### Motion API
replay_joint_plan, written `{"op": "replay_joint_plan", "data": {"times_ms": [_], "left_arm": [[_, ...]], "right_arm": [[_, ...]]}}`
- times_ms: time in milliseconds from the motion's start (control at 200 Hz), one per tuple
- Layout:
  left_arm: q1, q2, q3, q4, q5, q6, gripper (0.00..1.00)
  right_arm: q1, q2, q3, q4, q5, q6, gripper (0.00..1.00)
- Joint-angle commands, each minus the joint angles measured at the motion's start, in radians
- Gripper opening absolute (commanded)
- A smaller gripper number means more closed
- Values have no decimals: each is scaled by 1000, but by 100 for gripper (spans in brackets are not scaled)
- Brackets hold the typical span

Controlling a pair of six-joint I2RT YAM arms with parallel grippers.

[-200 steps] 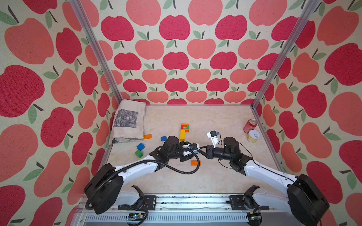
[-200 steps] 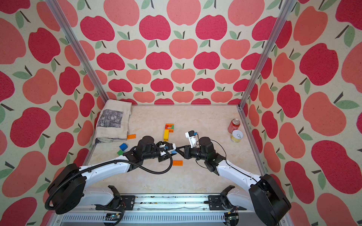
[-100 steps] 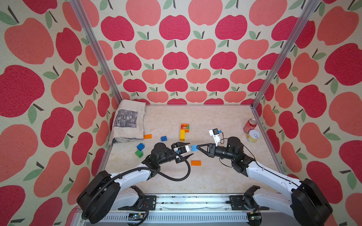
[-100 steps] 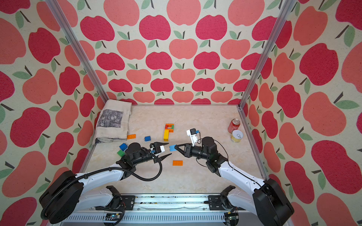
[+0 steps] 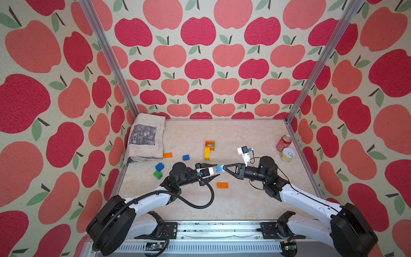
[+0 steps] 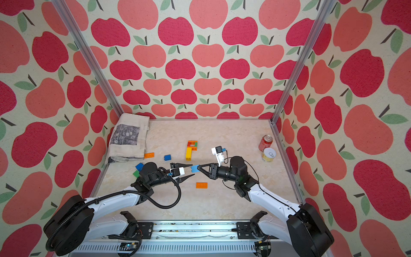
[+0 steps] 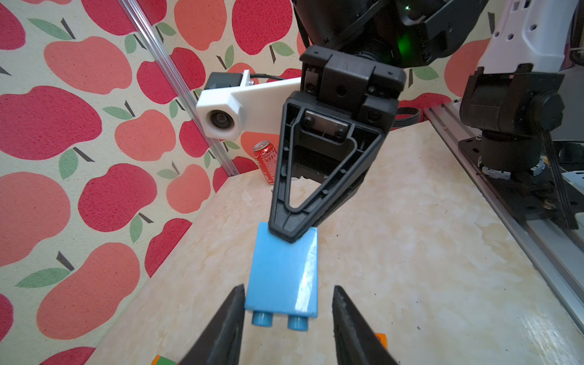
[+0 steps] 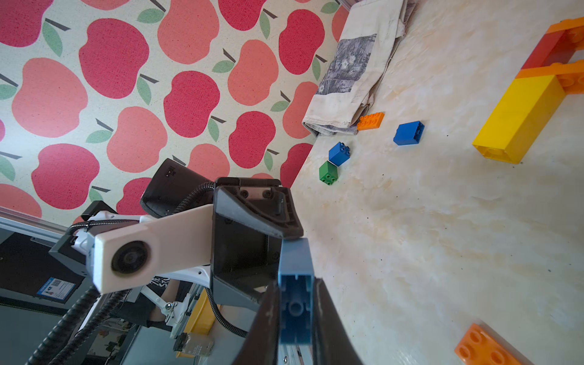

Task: Assemble the letter p with lego
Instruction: Pick up the lego brick from the center of the board.

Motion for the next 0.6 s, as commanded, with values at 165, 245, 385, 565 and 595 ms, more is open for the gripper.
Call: {"op": "replay_joint_plan", "data": {"times_ms": [165,245,385,565,595], "left_arm": [[8,-23,34,-50,42,-4,42],[8,-27,41,-60,38,-8,40],[7,-29,55,-86,36,-13,37],[4,-34,68,-112,36,-22,32],[4,-34,71,-121,34,-21,32]], "right_arm": [[-1,-2,-14,66,-34,24,4],[1,1,-16,73,-35,26,4],[3,9,-20,75,-34,25,4],[3,24,-26,81,-28,27,5],[2,26,-27,81,-25,27,5]]}}
